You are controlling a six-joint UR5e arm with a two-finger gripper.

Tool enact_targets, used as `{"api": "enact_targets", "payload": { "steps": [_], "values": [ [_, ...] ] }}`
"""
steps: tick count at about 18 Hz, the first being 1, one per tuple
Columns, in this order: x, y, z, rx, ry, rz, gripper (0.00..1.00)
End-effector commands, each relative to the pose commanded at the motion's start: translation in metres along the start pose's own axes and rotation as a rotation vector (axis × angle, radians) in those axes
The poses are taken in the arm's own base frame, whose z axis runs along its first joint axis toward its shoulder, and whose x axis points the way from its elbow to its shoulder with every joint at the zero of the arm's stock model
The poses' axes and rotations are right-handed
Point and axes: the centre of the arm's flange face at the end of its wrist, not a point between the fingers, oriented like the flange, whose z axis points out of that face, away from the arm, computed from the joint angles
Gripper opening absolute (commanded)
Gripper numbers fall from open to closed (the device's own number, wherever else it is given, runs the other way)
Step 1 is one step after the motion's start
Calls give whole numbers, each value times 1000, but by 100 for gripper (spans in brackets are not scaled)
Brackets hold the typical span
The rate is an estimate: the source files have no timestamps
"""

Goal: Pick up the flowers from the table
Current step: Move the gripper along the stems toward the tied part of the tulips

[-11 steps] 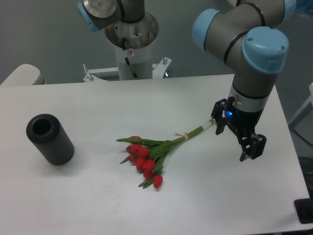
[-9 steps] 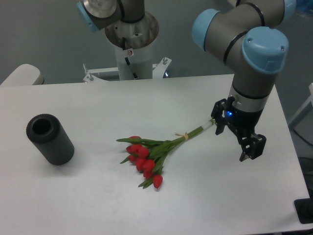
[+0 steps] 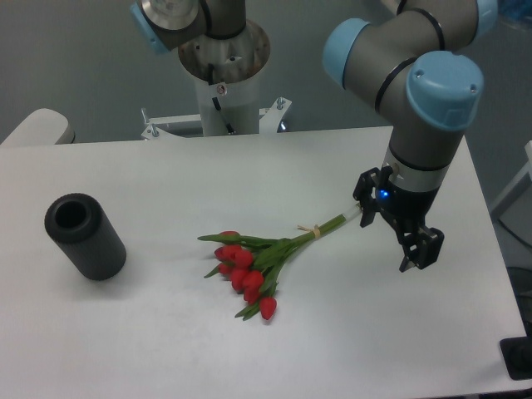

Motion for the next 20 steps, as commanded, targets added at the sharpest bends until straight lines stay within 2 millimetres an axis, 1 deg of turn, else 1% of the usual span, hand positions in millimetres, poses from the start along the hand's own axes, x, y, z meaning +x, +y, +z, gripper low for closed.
{"api": "enact_targets", "payload": {
  "steps": [2, 5, 6, 10, 11, 13, 14, 16, 17, 18, 19, 20],
  "values": [
    [9, 0, 14, 0, 28, -112, 100],
    [21, -5, 37, -4, 76, -186, 100],
    [23, -7, 42, -6, 84, -190, 100],
    [42, -5, 76, -11, 152, -192, 100],
    [44, -5, 79, -11, 157, -191, 100],
    [51, -13, 88, -15, 175, -178, 100],
    [58, -16, 93, -15, 189, -178, 100],
    [80, -27, 119, -19, 235, -163, 100],
    [91, -29, 133, -19, 227, -171, 100],
    [96, -28, 142, -16, 188, -194, 100],
    [101, -29, 145, -10, 154, -208, 100],
    [109, -27, 153, -11, 148, -214, 100]
  ]
}}
